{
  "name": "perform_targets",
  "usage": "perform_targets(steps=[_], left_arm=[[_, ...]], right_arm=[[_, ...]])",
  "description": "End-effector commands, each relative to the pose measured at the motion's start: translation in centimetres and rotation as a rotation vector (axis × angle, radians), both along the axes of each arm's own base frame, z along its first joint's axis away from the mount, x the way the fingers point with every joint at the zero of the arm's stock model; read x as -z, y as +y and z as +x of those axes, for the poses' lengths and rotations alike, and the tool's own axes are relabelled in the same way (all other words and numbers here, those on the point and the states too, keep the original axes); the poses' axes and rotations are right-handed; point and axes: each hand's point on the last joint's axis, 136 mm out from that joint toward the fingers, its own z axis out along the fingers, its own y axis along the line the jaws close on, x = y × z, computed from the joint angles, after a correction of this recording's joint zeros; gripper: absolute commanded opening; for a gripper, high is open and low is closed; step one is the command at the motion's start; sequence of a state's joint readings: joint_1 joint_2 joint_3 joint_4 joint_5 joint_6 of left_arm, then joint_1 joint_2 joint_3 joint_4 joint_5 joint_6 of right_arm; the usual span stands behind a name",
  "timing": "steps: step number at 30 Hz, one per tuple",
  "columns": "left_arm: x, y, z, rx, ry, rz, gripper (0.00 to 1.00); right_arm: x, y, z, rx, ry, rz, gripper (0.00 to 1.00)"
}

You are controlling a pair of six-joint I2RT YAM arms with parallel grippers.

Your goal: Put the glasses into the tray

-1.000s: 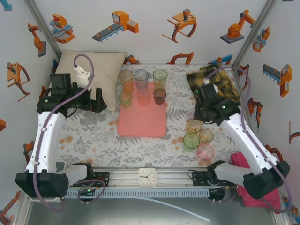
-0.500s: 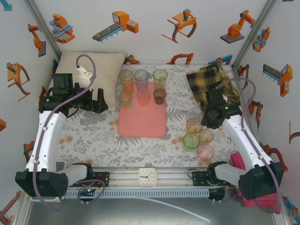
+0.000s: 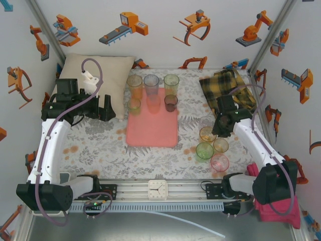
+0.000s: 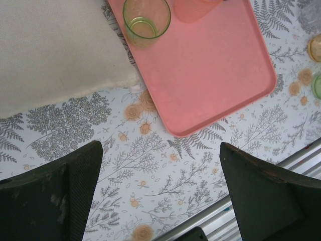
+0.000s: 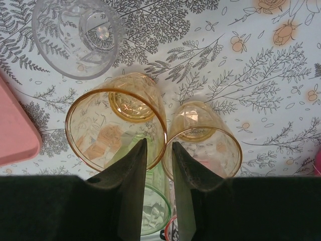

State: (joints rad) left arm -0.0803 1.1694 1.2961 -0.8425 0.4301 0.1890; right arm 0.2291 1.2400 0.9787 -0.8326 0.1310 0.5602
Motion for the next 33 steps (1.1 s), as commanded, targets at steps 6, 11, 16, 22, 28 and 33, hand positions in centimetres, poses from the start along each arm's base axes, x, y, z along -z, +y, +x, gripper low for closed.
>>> perform_targets(steps=[6, 11, 16, 22, 28, 33], left_arm=[[-0.4, -0.2, -0.5, 0.019, -0.015, 0.001, 0.91], [-0.5, -0.2, -0.5, 0.02, -0.016, 0.002, 0.9], [-0.4, -0.3, -0.5, 0.022, -0.014, 0.0, 0.91], [-0.4, -0.4, -0.6, 0.03, -0.011, -0.006, 0.91], [-0.3, -0.4, -0.5, 0.029, -0.01, -0.004, 0.91], [-0.3, -0.3, -0.5, 0.027, -0.011, -0.001, 0.91]], right_arm=[[0.3, -0.5, 0.1, -0.007, 0.005, -0.024, 0.31], [0.8, -0.4, 0.2, -0.01, 0.019, -0.023, 0.32], [1.2, -0.1, 0.4, -0.024, 0.028, -0.014, 0.32], [1.7, 0.4, 0.7, -0.037, 0.037, 0.006, 0.32], [1.9, 1.0, 1.1, -0.05, 0.038, 0.031, 0.31], [2.0, 1.6, 1.4, -0.067, 0.042, 0.057, 0.3]])
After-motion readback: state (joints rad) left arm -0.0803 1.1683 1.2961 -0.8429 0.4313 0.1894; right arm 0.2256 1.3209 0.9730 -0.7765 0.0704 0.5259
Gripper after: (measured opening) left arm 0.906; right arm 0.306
